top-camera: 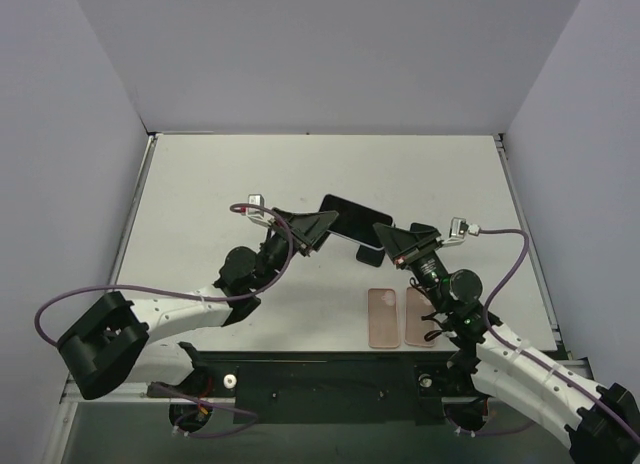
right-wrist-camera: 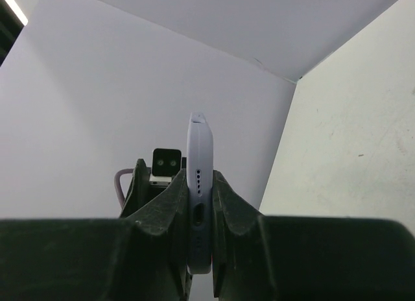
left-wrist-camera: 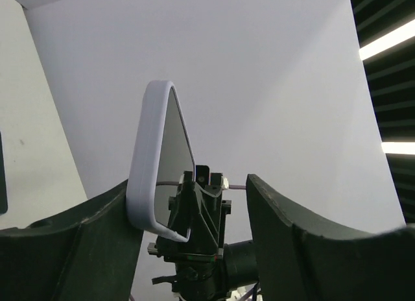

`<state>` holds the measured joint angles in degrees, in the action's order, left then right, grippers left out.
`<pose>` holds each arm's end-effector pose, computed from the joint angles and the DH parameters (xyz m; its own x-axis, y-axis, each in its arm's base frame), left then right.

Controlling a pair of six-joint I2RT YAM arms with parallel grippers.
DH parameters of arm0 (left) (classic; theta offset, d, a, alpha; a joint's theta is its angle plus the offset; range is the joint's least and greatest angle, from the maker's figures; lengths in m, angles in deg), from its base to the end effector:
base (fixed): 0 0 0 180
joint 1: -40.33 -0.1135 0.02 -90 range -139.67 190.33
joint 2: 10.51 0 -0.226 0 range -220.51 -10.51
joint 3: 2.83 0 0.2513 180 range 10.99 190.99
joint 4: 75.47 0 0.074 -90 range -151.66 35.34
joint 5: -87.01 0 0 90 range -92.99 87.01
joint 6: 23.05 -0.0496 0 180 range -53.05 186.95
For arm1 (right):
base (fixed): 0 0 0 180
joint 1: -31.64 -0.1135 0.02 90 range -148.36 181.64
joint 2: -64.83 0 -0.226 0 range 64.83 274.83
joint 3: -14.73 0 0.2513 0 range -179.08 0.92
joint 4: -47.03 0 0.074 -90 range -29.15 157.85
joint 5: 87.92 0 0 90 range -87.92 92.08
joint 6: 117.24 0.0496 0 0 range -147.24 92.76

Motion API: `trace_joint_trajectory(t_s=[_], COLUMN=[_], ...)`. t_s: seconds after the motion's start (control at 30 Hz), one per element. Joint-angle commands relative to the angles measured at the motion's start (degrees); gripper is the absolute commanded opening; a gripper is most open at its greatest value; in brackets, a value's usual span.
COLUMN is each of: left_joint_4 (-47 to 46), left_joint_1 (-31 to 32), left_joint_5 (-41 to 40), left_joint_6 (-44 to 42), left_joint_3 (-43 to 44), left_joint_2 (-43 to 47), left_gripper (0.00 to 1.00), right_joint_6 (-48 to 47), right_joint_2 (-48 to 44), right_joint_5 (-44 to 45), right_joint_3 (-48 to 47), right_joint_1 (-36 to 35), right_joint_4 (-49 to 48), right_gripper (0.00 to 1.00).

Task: Take the phone out of the phone case
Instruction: Pick up the phone at the center of the board.

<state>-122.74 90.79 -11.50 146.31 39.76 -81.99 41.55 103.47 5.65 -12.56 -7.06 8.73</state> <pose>0.1871 -0.2151 0.2452 -0.6246 -0.7701 -0.1294 0.3216 -0.1027 -0.9413 0.1580 0.1226 0.2611 -0.4134 0.8610 -0.2962 -0.5398 0.0302 0.8412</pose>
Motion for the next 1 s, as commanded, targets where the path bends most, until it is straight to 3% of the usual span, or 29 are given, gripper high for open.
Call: trace_joint_trajectory(t_s=[0.0, 0.17, 0.27, 0.33, 0.4, 0.5, 0.63, 0.8, 0.97], left_joint_4=[-14.7, -15.6, -14.7, -12.1, -7.0, 4.5, 23.1, 34.1, 36.7], left_joint_1=[-0.1, -0.1, -1.8, -4.6, -7.3, -11.7, -19.5, -26.0, -26.7], left_joint_5=[4.1, 3.9, 4.6, 7.0, 10.5, 20.6, 40.3, 59.5, 66.4], left_joint_6=[4.1, 3.6, 2.2, 0.2, -1.9, -6.0, -15.4, -20.9, -21.0], left_joint_3=[3.1, 2.9, 1.6, 1.4, 1.3, 2.7, 9.4, 13.4, 15.2], left_joint_2=[-3.9, -4.9, -3.7, -1.0, 2.2, 7.0, 11.4, 14.3, 14.7], left_gripper=[0.61, 0.42, 0.21, 0.09, 0.01, 0.0, 0.0, 0.0, 0.0], right_joint_6=[0.1, -2.0, -4.4, -8.1, -14.2, -23.2, -33.5, -40.6, -38.0], right_joint_2=[0.7, 0.2, 0.0, -0.5, -1.0, -0.1, 3.3, 5.7, 7.9], right_joint_5=[-1.6, -1.3, -7.2, -11.2, -14.0, -18.9, -33.2, -46.0, -54.6], right_joint_3=[-2.5, -2.3, -4.5, -7.8, -12.3, -19.1, -26.8, -30.9, -30.4], right_joint_1=[-1.1, -2.0, -2.2, -2.3, -2.2, -1.0, 4.7, 7.0, 5.3], right_joint_4=[-11.0, -7.4, -1.5, 7.6, 21.8, 42.3, 56.4, 61.8, 52.8], right_gripper=[0.0, 0.0, 0.0, 0.06, 0.24, 0.39, 0.5, 0.55, 0.56])
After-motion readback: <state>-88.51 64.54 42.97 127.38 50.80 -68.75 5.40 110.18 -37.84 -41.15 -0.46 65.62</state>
